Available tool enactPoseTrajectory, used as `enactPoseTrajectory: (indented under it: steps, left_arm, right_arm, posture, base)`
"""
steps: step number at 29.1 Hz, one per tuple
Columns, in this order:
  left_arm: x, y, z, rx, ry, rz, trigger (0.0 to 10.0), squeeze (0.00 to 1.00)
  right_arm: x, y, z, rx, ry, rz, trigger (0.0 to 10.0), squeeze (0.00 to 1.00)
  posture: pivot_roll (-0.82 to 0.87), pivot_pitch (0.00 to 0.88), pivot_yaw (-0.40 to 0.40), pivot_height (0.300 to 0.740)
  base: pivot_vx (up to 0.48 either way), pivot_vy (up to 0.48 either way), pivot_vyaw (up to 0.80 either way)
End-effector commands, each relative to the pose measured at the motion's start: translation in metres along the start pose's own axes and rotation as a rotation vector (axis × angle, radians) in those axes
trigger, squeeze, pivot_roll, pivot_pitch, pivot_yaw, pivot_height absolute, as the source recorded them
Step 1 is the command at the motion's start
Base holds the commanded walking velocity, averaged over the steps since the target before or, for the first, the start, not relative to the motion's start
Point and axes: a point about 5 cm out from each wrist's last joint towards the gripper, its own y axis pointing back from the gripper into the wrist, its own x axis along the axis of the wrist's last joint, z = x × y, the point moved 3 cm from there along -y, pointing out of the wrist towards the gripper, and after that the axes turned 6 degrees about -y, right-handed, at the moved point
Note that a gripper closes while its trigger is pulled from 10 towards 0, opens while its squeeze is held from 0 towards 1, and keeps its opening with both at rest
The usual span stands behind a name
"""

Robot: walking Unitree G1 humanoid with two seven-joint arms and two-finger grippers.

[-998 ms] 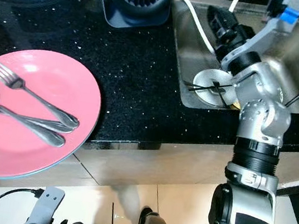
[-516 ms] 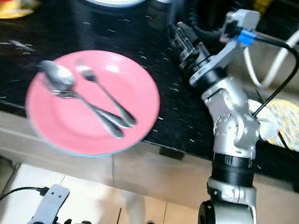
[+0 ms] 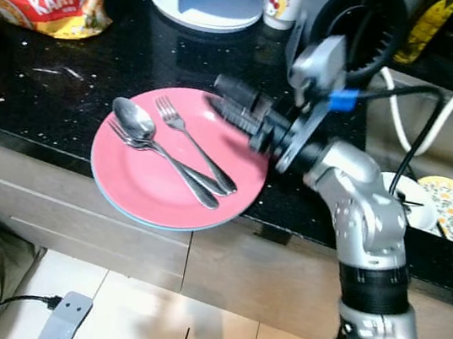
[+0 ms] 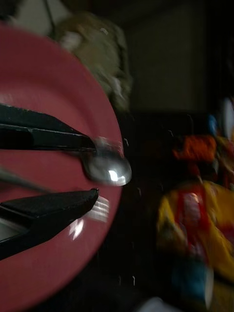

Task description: Kitchen organization

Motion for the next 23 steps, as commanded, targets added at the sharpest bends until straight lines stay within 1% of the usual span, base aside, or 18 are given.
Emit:
enactPoseTrajectory:
  steps: [1, 4, 5, 6, 8, 9, 12, 13, 15, 16, 17, 21, 23]
  left_arm:
    - [-0.021, 0.002, 0.021, -0.068, -0.014, -0.071, 10.0, 0.00]
    - [-0.022, 0.002, 0.021, -0.069, -0.015, -0.073, 10.0, 0.00]
    - [-0.023, 0.002, 0.021, -0.070, -0.018, -0.078, 10.0, 0.00]
    - [-0.023, 0.002, 0.021, -0.070, -0.018, -0.078, 10.0, 0.00]
    - [-0.024, 0.002, 0.021, -0.071, -0.022, -0.081, 10.0, 0.00]
    - [-0.024, 0.002, 0.021, -0.070, -0.022, -0.081, 10.0, 0.00]
    - [-0.023, 0.002, 0.020, -0.069, -0.023, -0.080, 10.0, 0.00]
    - [-0.023, 0.002, 0.020, -0.069, -0.023, -0.080, 10.0, 0.00]
    - [-0.023, 0.002, 0.020, -0.067, -0.023, -0.079, 10.0, 0.00]
    - [-0.023, 0.002, 0.019, -0.065, -0.025, -0.079, 10.0, 0.00]
    - [-0.023, 0.002, 0.019, -0.065, -0.025, -0.079, 10.0, 0.00]
    - [-0.023, 0.002, 0.018, -0.063, -0.024, -0.078, 10.0, 0.00]
    - [-0.023, 0.002, 0.018, -0.063, -0.024, -0.078, 10.0, 0.00]
  right_arm:
    - [-0.004, -0.011, -0.010, 0.008, 0.027, -0.066, 10.0, 0.00]
    - [-0.006, -0.015, -0.009, -0.011, 0.026, -0.085, 10.0, 0.00]
    - [-0.014, -0.024, -0.010, -0.026, 0.022, -0.122, 10.0, 0.00]
    - [-0.014, -0.024, -0.010, -0.026, 0.022, -0.122, 10.0, 0.00]
    - [-0.024, -0.034, -0.011, -0.043, 0.002, -0.160, 10.0, 0.00]
    - [-0.027, -0.037, -0.008, -0.065, -0.005, -0.171, 10.0, 0.00]
    - [-0.033, -0.041, -0.003, -0.115, -0.013, -0.198, 10.0, 0.00]
    - [-0.033, -0.041, -0.003, -0.115, -0.013, -0.198, 10.0, 0.00]
    - [-0.038, -0.046, 0.003, -0.181, -0.032, -0.220, 10.0, 0.00]
    - [-0.040, -0.048, 0.010, -0.252, -0.060, -0.224, 10.0, 0.00]
    - [-0.040, -0.048, 0.010, -0.252, -0.060, -0.224, 10.0, 0.00]
    - [-0.040, -0.047, 0.021, -0.324, -0.077, -0.223, 10.0, 0.00]
    - [-0.040, -0.047, 0.021, -0.324, -0.077, -0.223, 10.0, 0.00]
  posture:
    - [0.09, 0.084, -0.094, 0.740]
    - [0.09, 0.083, -0.095, 0.740]
    - [0.09, 0.084, -0.093, 0.740]
    - [0.09, 0.084, -0.093, 0.740]
    - [0.09, 0.083, -0.091, 0.740]
    - [0.09, 0.083, -0.091, 0.740]
    - [0.10, 0.084, -0.089, 0.740]
    - [0.10, 0.084, -0.089, 0.740]
    - [0.10, 0.087, -0.087, 0.740]
    - [0.10, 0.088, -0.087, 0.740]
    - [0.10, 0.088, -0.087, 0.740]
    - [0.10, 0.094, -0.086, 0.740]
    - [0.10, 0.094, -0.086, 0.740]
  base:
    - [0.000, 0.000, 0.00]
    - [0.000, 0.000, 0.00]
    - [0.000, 0.000, 0.00]
    - [0.000, 0.000, 0.00]
    - [0.000, 0.000, 0.00]
    - [0.000, 0.000, 0.00]
    - [0.000, 0.000, 0.00]
    - [0.000, 0.000, 0.00]
    - [0.000, 0.000, 0.00]
    - [0.000, 0.000, 0.00]
    - [0.000, 0.000, 0.00]
    - [0.000, 0.000, 0.00]
    - [0.000, 0.000, 0.00]
